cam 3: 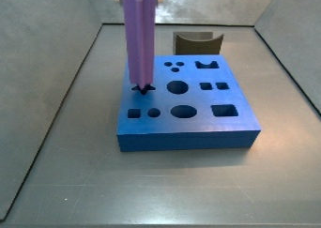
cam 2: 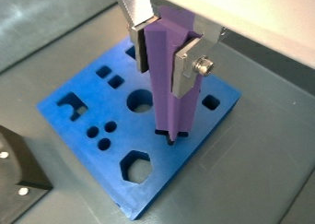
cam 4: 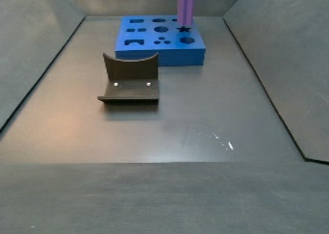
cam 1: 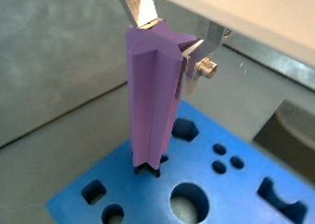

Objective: Insert the star object.

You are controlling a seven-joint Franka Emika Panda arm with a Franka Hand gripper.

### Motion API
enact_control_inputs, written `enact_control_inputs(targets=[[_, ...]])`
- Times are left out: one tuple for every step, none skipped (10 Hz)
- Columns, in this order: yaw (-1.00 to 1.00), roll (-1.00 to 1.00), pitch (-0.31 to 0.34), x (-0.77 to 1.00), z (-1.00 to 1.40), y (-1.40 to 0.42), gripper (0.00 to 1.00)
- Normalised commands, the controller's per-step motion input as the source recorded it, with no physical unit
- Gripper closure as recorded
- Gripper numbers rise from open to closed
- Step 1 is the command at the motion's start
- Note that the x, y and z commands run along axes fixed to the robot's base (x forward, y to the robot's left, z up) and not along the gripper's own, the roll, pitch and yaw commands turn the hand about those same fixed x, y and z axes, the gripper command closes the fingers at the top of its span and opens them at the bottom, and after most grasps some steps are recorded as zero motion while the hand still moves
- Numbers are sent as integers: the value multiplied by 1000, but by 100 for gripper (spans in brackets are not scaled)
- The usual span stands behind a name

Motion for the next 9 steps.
enact_control_inputs(targets=[[-129, 0, 0, 0, -554, 11, 100], [-149, 0, 0, 0, -526, 40, 100], [-211, 0, 0, 71, -637, 20, 100], [-334, 0, 60, 269, -666, 114, 100], [-366, 24, 94, 226, -631, 214, 100], [-363, 27, 99, 123, -631, 220, 100], [-297, 0, 26, 0, -789, 143, 100], [-211, 0, -44, -143, -1000, 40, 100], [-149, 0, -57, -100, -1000, 46, 100]])
